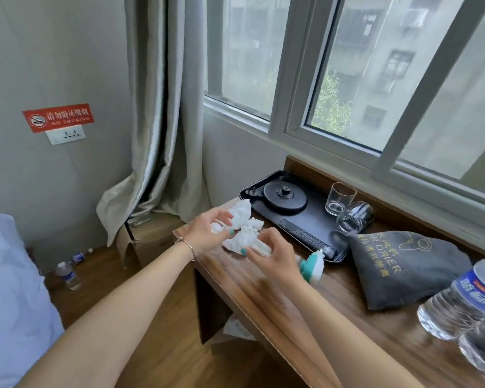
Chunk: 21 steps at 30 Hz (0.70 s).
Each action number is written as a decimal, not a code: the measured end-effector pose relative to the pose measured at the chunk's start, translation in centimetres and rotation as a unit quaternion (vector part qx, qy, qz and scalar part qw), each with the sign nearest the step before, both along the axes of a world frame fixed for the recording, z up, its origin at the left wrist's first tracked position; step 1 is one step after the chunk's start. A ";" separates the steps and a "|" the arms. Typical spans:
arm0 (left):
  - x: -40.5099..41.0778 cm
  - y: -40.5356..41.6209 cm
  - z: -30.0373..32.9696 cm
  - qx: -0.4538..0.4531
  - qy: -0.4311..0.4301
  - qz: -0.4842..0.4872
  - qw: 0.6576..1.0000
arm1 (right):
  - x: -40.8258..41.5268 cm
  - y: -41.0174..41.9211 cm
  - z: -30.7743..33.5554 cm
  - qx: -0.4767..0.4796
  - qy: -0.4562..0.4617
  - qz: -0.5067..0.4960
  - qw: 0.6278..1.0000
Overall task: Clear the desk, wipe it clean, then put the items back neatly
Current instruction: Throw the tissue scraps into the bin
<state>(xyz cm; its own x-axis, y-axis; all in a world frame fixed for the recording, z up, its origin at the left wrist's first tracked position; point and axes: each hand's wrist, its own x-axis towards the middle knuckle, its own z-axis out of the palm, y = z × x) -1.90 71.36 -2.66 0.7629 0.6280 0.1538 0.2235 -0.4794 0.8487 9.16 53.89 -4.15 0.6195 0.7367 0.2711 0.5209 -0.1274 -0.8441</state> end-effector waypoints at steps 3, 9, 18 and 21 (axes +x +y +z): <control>1.3 3.6 0.1 0.038 0.047 -0.056 0.997 | -0.3 2.0 -0.5 0.002 0.046 -0.055 0.997; 4.7 8.4 -0.5 0.176 0.091 -0.200 0.960 | 0.0 4.6 -1.5 -0.079 0.002 -0.126 0.989; 8.4 10.7 -4.0 0.214 0.201 -0.276 0.915 | 1.2 6.8 -4.2 -0.148 -0.043 -0.151 0.977; 8.5 11.1 -4.5 0.205 0.185 -0.279 0.920 | 0.8 6.9 -4.2 -0.115 -0.085 -0.146 0.979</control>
<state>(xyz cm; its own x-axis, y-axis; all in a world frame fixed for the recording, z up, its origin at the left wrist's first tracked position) 6.58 82.43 -7.12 0.9966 0.0699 -0.0438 0.0824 -0.8702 0.4859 10.01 60.75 -8.33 0.7729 0.5889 0.2364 0.5645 -0.4681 -0.6798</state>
